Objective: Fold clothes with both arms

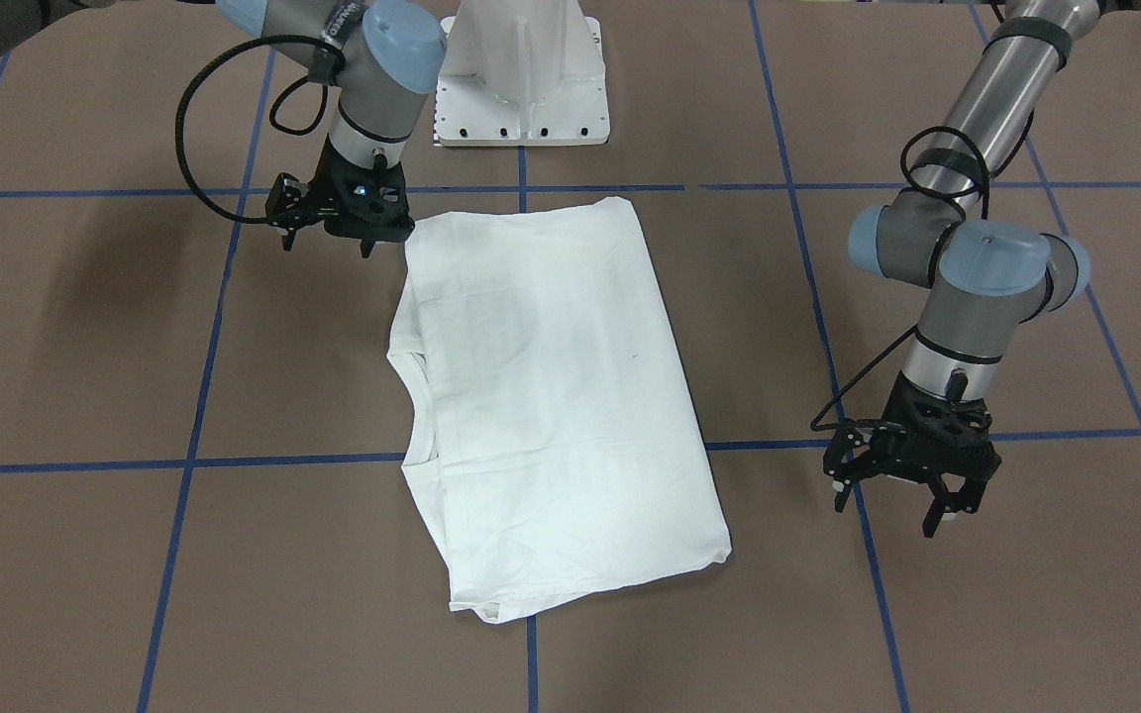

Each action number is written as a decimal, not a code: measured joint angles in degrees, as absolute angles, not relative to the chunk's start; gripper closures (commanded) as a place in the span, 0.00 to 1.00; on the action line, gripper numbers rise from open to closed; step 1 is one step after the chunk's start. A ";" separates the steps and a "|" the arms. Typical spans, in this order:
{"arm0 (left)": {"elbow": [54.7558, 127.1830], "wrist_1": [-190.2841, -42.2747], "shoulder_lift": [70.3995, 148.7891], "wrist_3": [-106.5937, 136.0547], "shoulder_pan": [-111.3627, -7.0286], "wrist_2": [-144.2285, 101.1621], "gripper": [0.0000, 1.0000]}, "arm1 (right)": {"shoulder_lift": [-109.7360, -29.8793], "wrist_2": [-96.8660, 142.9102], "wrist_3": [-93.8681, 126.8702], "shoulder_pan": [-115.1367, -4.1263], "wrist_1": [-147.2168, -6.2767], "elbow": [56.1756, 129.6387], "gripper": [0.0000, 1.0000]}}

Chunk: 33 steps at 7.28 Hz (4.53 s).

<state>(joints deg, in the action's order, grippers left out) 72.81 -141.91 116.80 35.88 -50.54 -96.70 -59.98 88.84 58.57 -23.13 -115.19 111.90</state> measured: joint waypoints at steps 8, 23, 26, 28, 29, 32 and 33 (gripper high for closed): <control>102.34 -141.61 102.27 54.12 -44.66 -111.49 0.00 | -83.61 84.86 70.09 -23.70 -69.12 118.42 0.00; 109.78 -112.03 106.53 78.98 -9.58 -84.73 0.48 | -82.23 84.62 81.65 -20.73 -73.48 117.95 0.00; 109.72 -111.98 106.84 79.01 -9.50 -84.74 0.45 | -82.26 84.55 81.65 -20.59 -73.48 117.92 0.00; 109.66 -111.97 106.83 78.98 -9.49 -84.80 0.46 | -82.27 84.55 81.65 -20.57 -73.47 117.88 0.00; 109.63 -111.97 106.74 78.98 -9.49 -84.81 0.55 | -82.26 84.55 81.65 -20.57 -73.48 117.84 0.00; 109.62 -111.97 106.69 78.97 -9.49 -84.76 1.00 | -82.27 84.53 81.65 -20.53 -73.48 117.58 0.00; 109.65 -111.99 106.69 78.92 -9.49 -84.72 1.00 | -82.25 84.02 81.67 -20.35 -73.48 117.41 0.00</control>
<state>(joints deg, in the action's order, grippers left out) 109.65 -111.99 106.69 78.92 -9.49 -84.72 -82.25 84.02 81.67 -20.35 -73.48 117.41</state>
